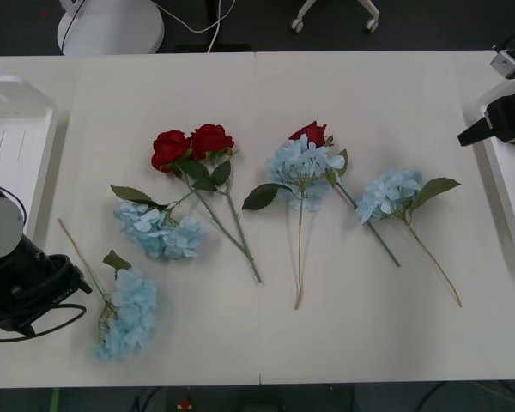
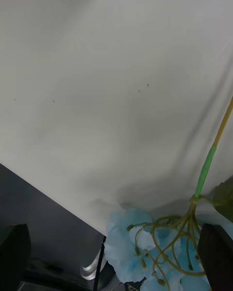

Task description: Put the red flowers into the right box and the blue flowers into the left box

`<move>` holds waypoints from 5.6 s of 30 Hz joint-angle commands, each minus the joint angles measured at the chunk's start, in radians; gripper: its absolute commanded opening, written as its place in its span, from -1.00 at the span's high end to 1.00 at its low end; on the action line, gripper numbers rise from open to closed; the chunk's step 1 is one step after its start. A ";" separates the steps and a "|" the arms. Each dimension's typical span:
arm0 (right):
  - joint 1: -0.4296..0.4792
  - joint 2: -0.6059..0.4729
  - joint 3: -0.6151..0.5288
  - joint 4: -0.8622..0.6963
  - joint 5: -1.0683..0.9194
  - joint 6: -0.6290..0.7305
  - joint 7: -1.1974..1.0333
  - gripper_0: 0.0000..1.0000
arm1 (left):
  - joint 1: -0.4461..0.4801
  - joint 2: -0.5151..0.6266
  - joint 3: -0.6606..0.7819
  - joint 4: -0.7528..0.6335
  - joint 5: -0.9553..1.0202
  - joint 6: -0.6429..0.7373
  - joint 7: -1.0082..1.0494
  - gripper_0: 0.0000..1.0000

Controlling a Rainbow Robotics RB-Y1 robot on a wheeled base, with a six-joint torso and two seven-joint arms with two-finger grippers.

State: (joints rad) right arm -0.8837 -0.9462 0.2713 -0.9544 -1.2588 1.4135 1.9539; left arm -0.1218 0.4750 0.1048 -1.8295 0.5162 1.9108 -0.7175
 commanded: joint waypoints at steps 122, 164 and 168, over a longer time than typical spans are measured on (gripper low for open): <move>-0.023 0.478 -0.110 -0.428 -0.182 -0.133 -0.021 1.00 | -0.279 0.053 0.147 0.036 0.088 -0.174 0.612 -1.00; -0.072 0.830 0.089 -0.426 -0.177 -0.513 0.003 1.00 | 0.099 0.027 0.294 -0.109 0.999 -0.579 -1.355 -1.00; -0.072 0.830 0.092 -0.423 -0.177 -0.513 0.003 1.00 | 0.154 0.000 0.323 -0.108 1.174 -0.628 -1.426 -1.00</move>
State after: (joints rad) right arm -0.8990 -0.1464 0.3610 -1.3667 -1.4428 0.9102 1.9201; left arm -0.0224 0.5063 0.3962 -1.9052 1.6076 1.3202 -2.1113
